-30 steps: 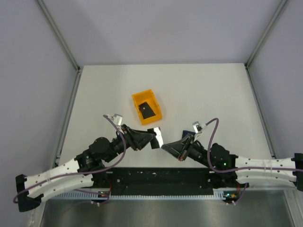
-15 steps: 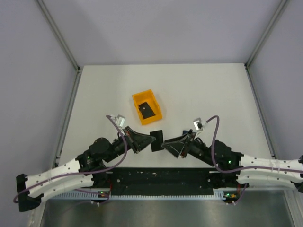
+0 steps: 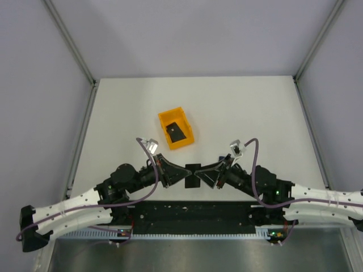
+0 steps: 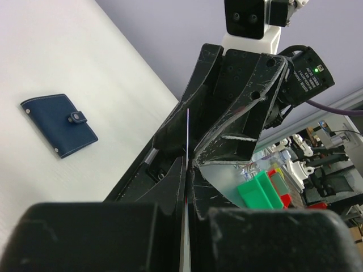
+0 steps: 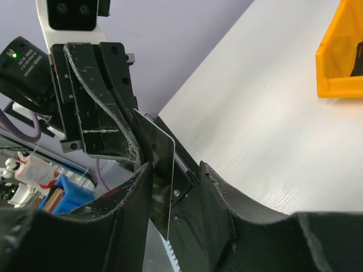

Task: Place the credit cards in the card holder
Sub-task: Pick up the credit card from the center of the board, then turn over the card slot in the card holder.

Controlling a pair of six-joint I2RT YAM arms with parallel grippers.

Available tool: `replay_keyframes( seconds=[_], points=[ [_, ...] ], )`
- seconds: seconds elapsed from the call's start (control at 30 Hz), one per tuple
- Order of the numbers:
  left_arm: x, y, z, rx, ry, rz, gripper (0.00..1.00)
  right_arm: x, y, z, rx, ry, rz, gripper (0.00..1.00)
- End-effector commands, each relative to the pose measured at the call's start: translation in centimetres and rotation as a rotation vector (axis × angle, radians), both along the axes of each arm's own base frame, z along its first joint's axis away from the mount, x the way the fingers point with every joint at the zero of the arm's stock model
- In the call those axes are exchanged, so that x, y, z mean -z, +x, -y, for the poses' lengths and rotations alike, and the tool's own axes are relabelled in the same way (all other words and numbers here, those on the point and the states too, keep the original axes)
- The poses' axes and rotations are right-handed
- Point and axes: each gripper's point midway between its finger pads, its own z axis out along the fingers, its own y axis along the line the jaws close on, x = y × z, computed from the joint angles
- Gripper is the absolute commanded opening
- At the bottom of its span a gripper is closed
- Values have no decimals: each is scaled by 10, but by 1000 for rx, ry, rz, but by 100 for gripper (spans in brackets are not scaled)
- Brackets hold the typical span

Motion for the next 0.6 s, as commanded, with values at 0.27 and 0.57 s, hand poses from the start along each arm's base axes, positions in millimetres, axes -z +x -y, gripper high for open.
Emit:
replay_keyframes(
  seconds=[0.27,0.57],
  points=[
    [-24,3,-5,-26,-69,62,0,-24,-7,-6,-54,41,33,31],
    [-25,2,-3,-18,-62,66,0,-24,-11,-10,-83,41,38,19]
  ],
)
